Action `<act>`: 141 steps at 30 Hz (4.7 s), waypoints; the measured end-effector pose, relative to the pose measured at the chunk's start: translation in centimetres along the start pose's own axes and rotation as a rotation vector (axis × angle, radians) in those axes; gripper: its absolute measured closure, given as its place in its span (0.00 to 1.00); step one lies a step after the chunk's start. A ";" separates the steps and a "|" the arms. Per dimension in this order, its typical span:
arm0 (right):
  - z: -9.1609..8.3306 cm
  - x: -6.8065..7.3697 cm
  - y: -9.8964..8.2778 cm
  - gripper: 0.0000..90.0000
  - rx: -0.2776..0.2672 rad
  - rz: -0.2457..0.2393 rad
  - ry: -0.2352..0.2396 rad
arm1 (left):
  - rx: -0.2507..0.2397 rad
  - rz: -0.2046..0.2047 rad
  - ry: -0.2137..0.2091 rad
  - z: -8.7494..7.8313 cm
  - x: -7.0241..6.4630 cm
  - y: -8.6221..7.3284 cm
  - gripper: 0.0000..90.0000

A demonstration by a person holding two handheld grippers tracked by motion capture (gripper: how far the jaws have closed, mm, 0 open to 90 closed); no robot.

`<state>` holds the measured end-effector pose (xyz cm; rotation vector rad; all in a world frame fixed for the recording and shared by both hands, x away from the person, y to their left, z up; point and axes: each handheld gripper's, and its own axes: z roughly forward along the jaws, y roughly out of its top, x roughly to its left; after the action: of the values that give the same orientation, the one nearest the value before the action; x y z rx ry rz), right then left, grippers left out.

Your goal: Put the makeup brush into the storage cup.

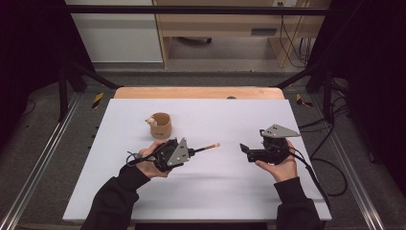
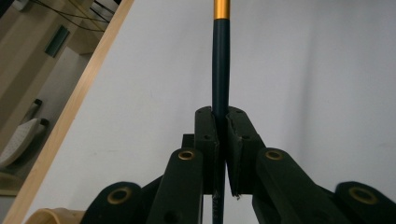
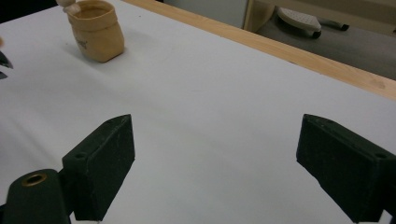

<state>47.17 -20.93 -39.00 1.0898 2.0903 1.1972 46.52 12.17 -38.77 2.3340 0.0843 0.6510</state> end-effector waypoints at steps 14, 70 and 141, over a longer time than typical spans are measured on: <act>-0.4 -0.8 -1.4 0.12 -0.033 0.030 -0.038 | -0.062 -0.178 0.093 -0.9 0.1 -1.2 0.92; -0.5 -1.1 -3.4 0.10 -0.032 0.053 -0.071 | -0.265 -0.663 0.548 -2.9 6.5 -3.9 0.92; 0.1 -1.0 -3.5 0.10 -0.010 0.040 -0.066 | -0.176 -0.775 0.593 3.7 10.7 -8.1 0.92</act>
<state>46.38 -22.72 -42.09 1.1554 2.0196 1.1737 58.58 18.45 -41.77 1.6659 1.0844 0.8582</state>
